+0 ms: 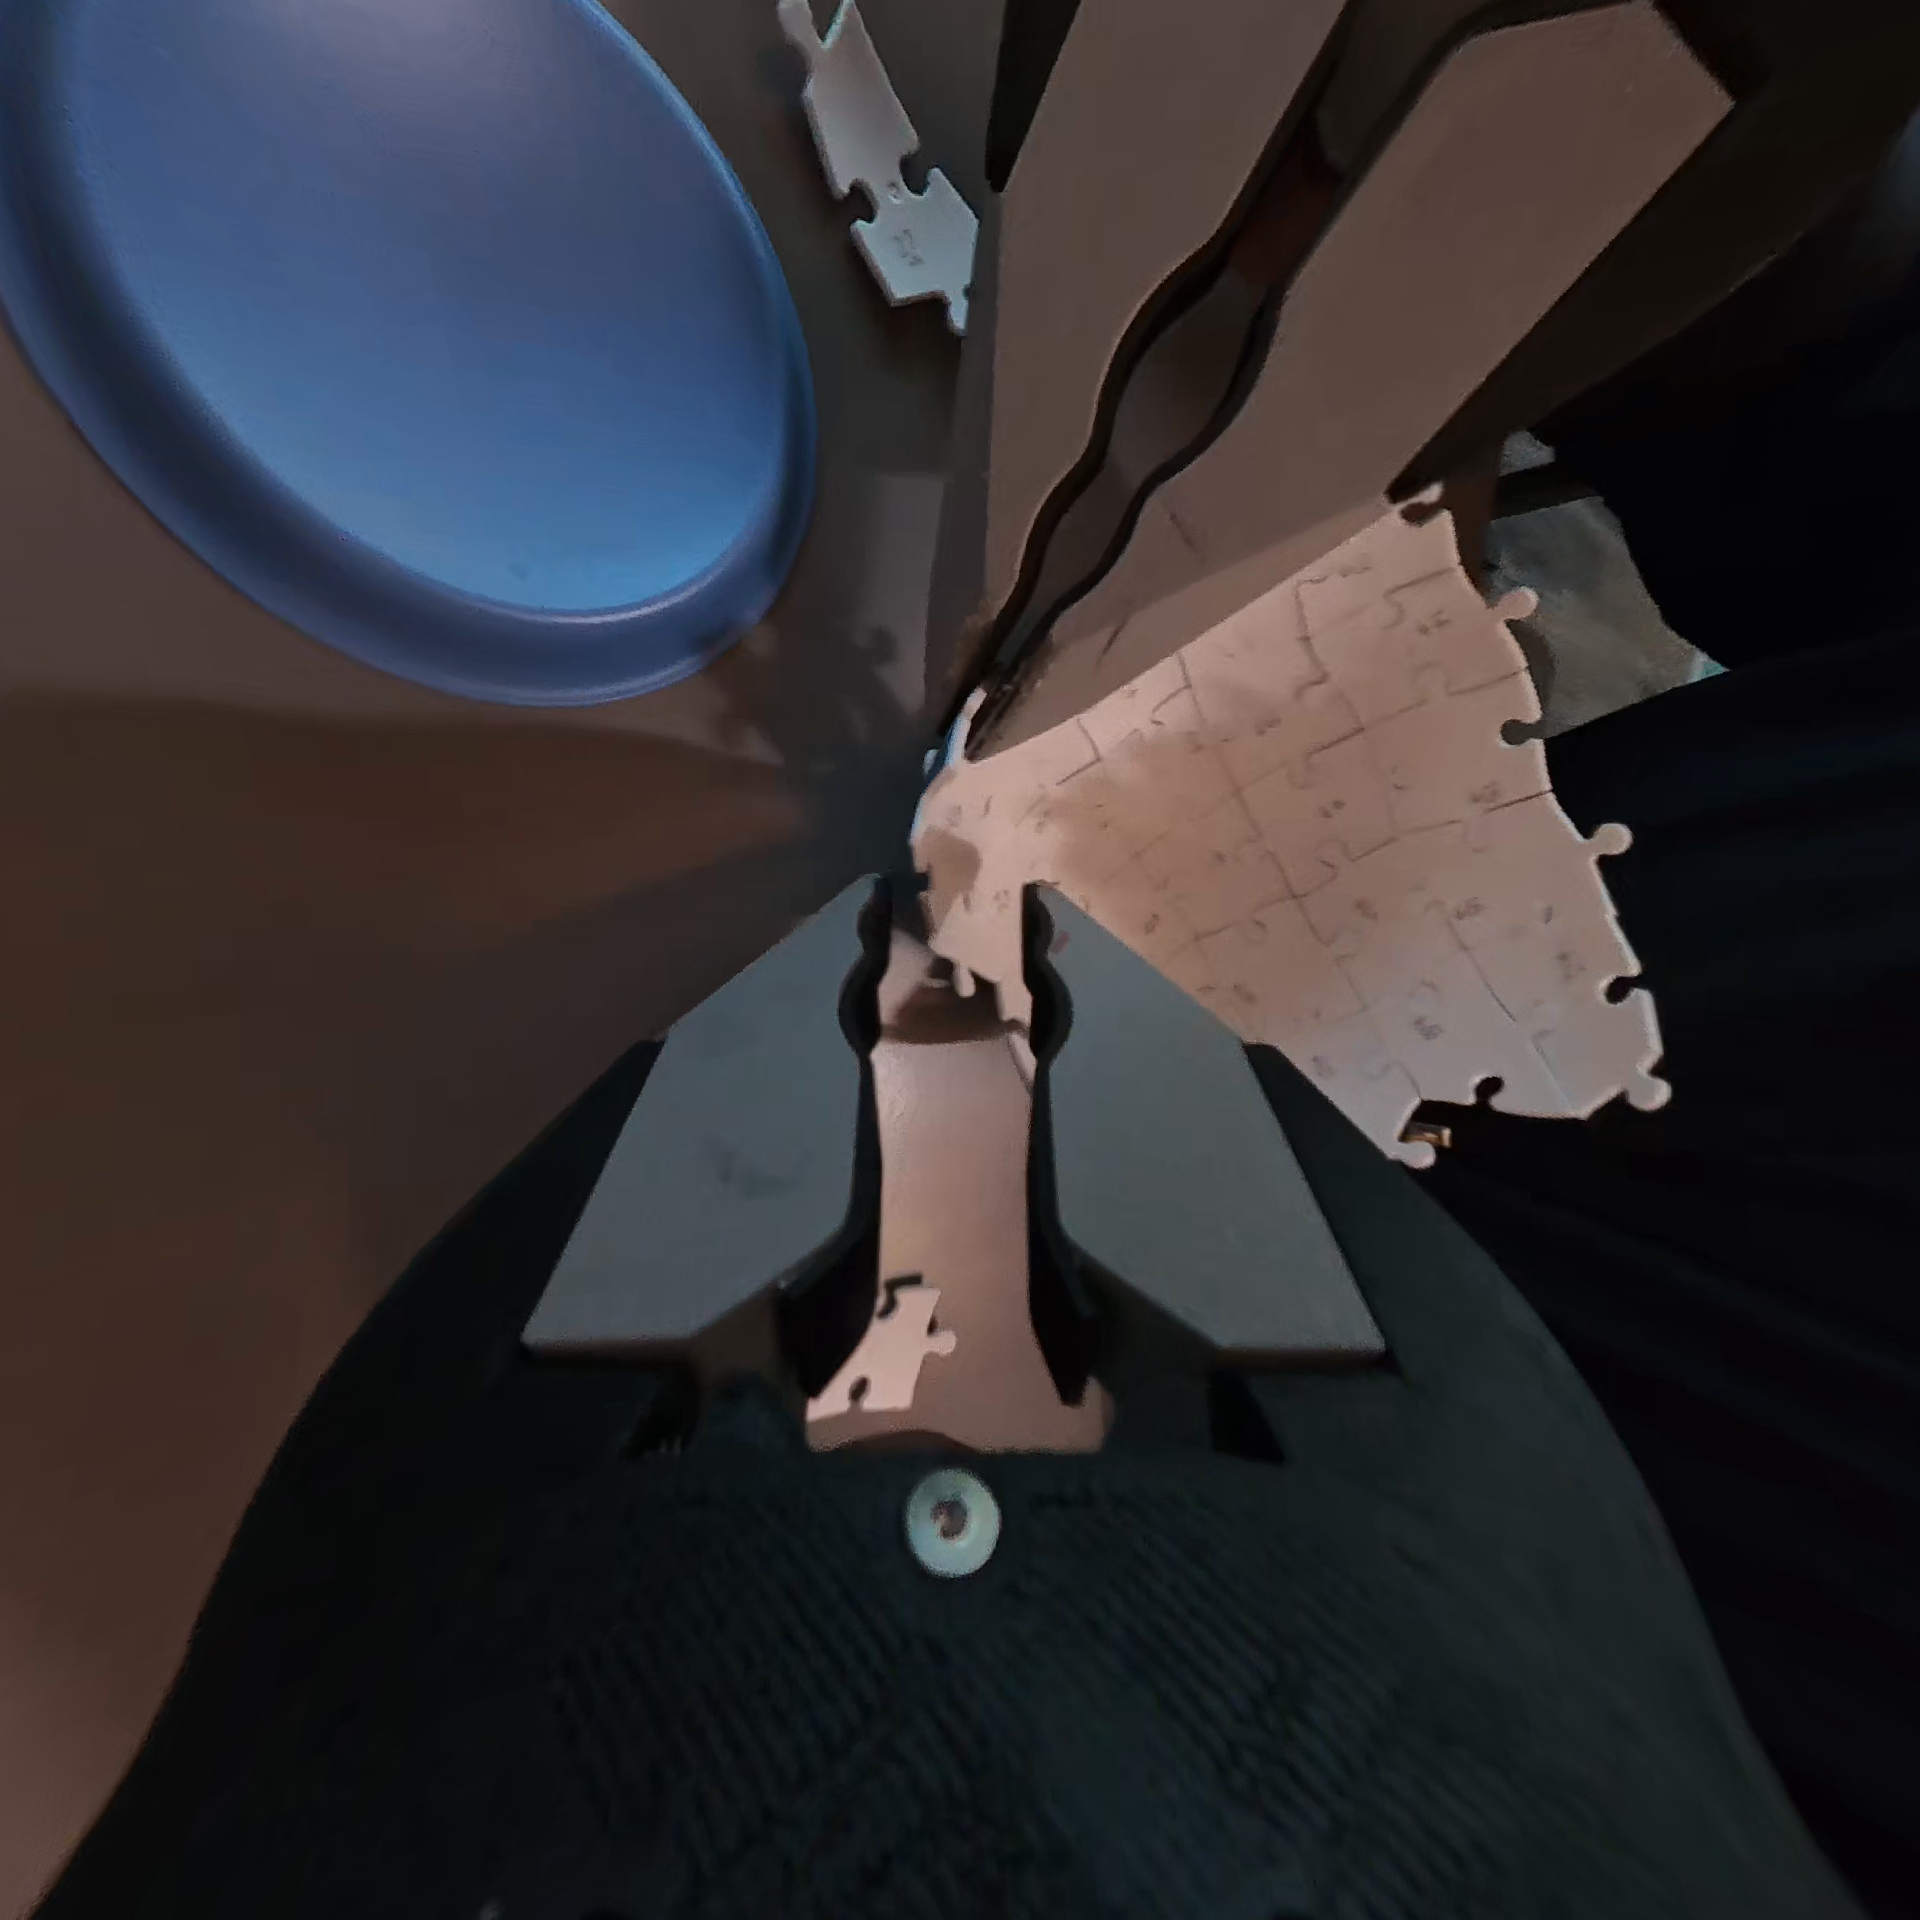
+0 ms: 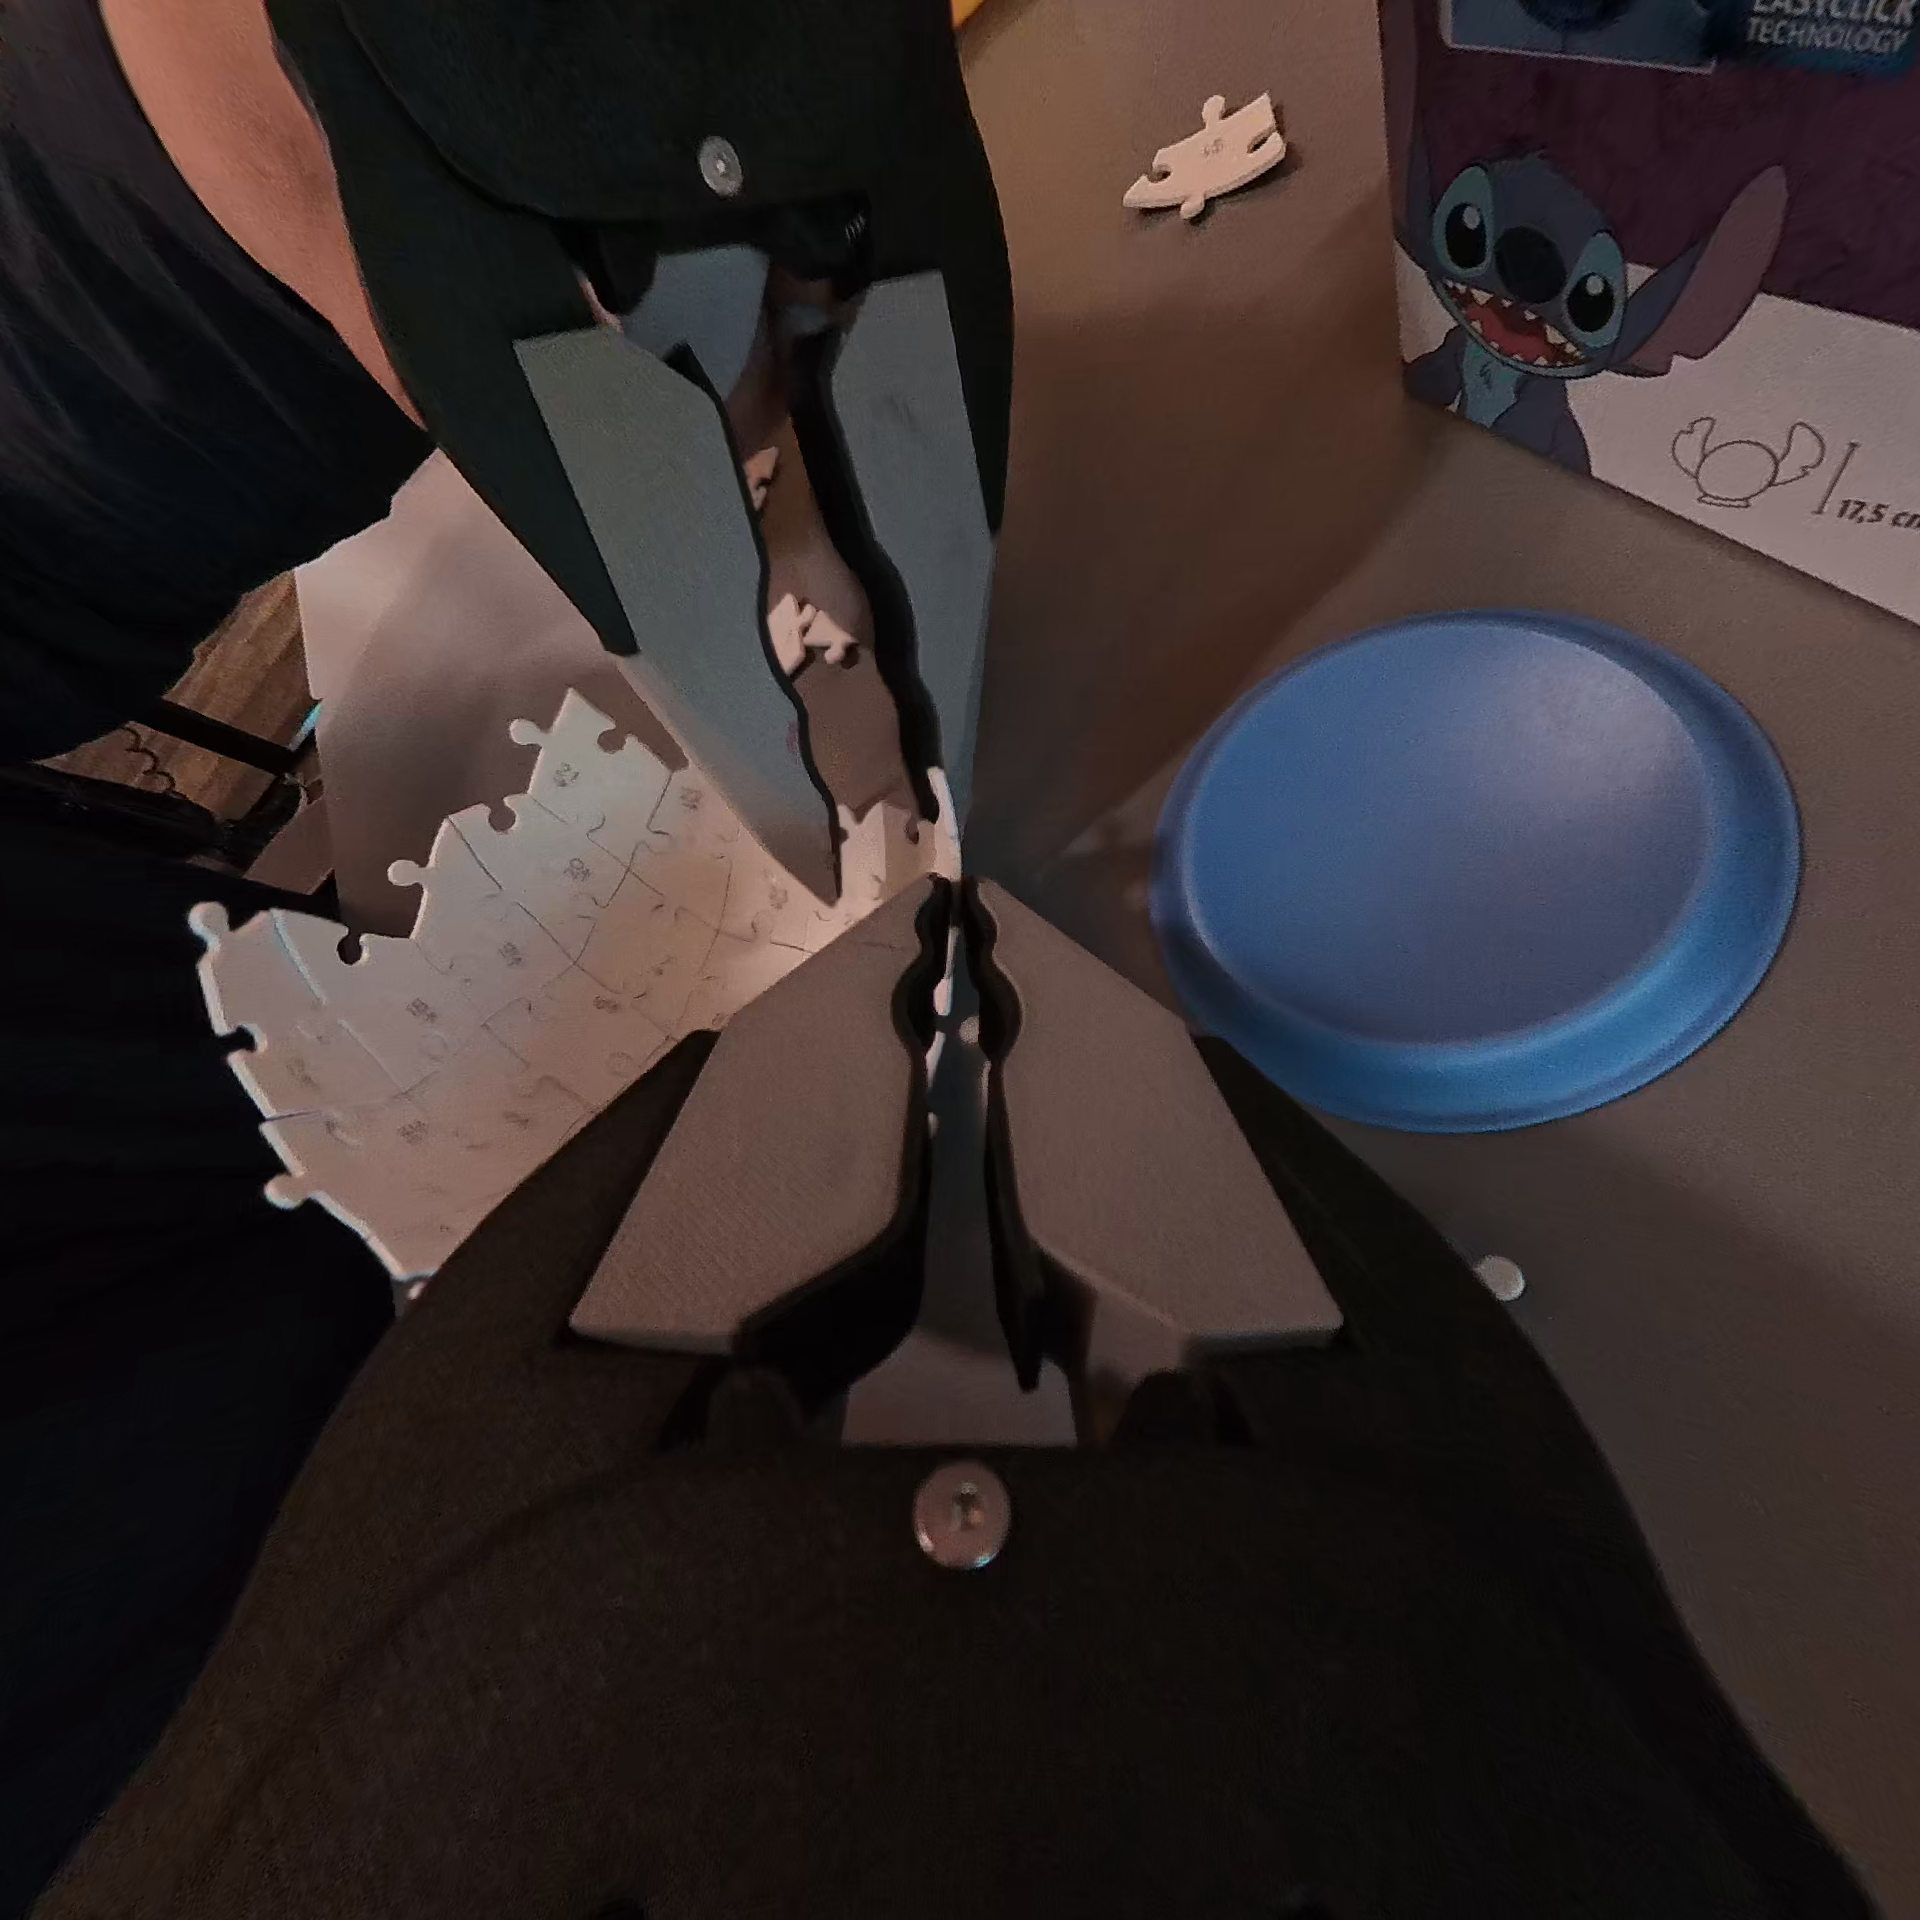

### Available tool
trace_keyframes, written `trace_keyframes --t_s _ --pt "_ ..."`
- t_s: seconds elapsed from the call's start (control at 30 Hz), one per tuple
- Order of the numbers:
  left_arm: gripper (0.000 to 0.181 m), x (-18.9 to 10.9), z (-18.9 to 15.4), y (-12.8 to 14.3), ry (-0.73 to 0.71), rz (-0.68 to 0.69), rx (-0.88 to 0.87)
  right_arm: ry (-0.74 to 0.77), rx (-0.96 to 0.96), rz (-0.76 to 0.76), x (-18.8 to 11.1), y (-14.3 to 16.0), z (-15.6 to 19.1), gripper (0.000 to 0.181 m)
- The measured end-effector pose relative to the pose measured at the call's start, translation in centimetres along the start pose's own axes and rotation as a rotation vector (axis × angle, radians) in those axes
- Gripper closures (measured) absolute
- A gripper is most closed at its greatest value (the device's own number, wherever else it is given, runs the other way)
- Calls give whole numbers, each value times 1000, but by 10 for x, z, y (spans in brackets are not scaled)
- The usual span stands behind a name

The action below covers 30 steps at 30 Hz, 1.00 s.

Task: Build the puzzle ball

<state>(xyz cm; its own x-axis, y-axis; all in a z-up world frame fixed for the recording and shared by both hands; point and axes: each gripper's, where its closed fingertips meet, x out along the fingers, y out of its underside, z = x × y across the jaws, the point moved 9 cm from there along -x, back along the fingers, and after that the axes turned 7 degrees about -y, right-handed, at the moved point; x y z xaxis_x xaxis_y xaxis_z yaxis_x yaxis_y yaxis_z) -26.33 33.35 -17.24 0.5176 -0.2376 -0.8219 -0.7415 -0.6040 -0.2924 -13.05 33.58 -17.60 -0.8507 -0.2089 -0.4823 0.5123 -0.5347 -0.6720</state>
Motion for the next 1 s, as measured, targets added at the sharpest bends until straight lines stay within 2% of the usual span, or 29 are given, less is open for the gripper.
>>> trace_keyframes --t_s 0.1,0.17,0.3,0.37,0.57,0.77,1.0 --pt "150 -10 3 2 -141 -5 22 -7 4 7 1 0 -2 181" --pt "151 -18 -2 4 -248 -11 79 -8 8 15 2 0 -4 181" --pt "176 -23 -26 2 -348 -82 265 -23 19 35 4 -1 -7 181" --pt "181 -21 -30 0 -392 -101 349 -36 27 42 5 -2 -8 181" --pt "181 -9 -36 -1 -336 -98 513 -72 61 56 4 -3 -13 181" --pt "181 5 -27 0 -408 3 592 -73 75 68 7 -3 -16 181" --pt "181 7 -28 -2 -398 17 661 -63 64 91 6 -7 -18 181"
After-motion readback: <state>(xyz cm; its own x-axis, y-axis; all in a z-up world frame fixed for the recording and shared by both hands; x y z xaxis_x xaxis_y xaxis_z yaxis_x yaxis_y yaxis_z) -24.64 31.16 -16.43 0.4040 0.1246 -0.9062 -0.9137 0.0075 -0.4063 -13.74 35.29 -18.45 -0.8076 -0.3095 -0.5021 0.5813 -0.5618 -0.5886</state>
